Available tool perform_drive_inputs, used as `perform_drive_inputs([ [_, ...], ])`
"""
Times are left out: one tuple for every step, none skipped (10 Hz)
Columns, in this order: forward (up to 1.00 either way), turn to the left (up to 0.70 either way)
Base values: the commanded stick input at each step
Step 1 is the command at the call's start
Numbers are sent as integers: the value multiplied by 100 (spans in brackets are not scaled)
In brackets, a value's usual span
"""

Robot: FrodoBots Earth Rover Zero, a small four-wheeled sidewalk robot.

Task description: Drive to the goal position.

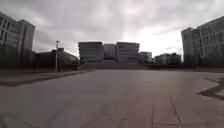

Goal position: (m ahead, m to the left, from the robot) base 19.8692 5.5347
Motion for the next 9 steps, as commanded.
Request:
perform_drive_inputs([
  [100,0],
  [100,0],
  [100,0],
  [100,0],
  [100,0],
  [100,0],
  [100,0],
  [100,0],
  [100,0],
])
